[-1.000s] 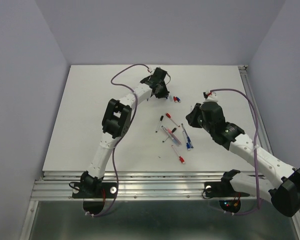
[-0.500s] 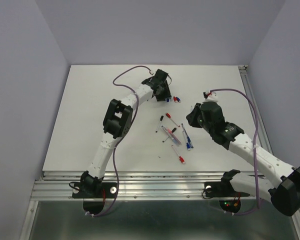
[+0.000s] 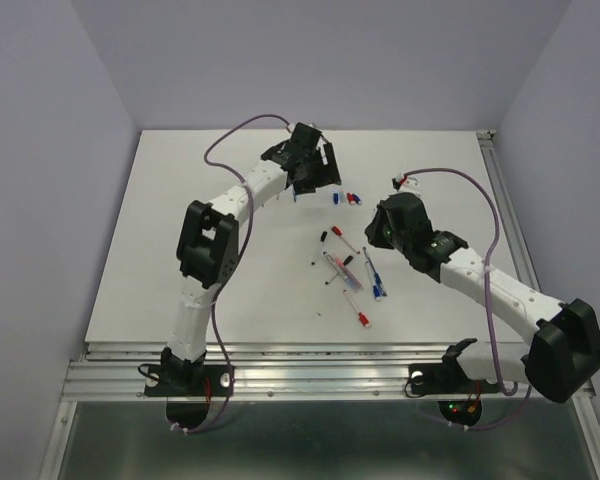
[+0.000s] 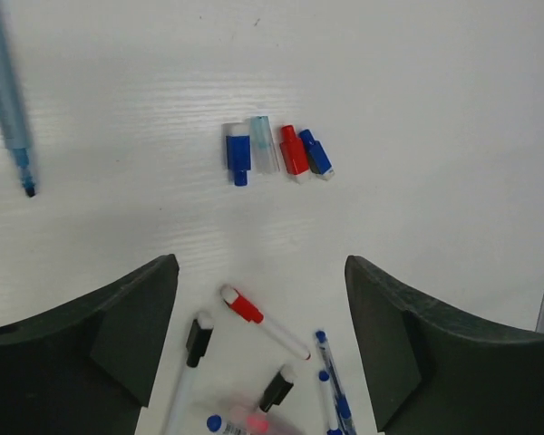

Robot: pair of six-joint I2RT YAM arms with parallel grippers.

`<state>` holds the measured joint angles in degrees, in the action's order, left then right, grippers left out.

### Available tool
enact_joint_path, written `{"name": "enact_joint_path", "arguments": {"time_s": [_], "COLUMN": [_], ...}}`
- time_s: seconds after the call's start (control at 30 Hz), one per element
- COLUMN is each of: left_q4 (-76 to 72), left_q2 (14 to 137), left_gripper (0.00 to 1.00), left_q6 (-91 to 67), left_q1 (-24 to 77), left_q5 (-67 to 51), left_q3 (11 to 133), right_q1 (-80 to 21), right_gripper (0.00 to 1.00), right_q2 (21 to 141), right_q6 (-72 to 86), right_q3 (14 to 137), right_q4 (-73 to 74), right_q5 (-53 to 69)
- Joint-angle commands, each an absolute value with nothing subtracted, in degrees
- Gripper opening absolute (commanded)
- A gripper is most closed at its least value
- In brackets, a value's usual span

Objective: Open the pen caps

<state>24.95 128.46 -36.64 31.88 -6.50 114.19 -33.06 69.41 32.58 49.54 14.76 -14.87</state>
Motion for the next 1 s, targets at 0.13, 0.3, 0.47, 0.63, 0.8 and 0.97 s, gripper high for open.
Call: {"name": "enact_joint_path", "arguments": {"time_s": [0.13,0.3,0.47,0.63,0.8,0.97], "left_q4": [18.8,15.2,12.3,11.7,12.3,13.0], "left_q2": [97.2,87.6,83.2,78.5,76.6,76.7], "left_gripper": [0.9,0.94,0.94,0.95,0.98,0.98], "left_q6": [-37.6,-39.2,-40.3,-41.3,-40.4,-39.4], "left_q1": [28.7,28.3,28.3,28.2,28.2,28.2], "left_q5": [2.7,3.9,-1.9,-2.8,-2.7,-3.5], "left_q3": [88.7,68.3,54.0,49.5,49.4,49.5], "right_q1": [-33.0,-33.0,-33.0,-33.1,-33.1,-33.1], "right_gripper": [0.04,0.04,0.04,0.04,0.05,0.08], "right_q2": [85.6,99.3,110.9,123.4,131.7,137.7], "right_q6": [30.4,27.3,24.3,23.0,22.7,23.6], "right_q3": [64.1,73.5,86.2,97.5,108.4,113.8], "right_q4": [8.3,7.8,8.3,10.5,12.6,14.6], "right_q5": [-14.1,-13.1,-13.0,-12.0,-11.8,-10.8]}}
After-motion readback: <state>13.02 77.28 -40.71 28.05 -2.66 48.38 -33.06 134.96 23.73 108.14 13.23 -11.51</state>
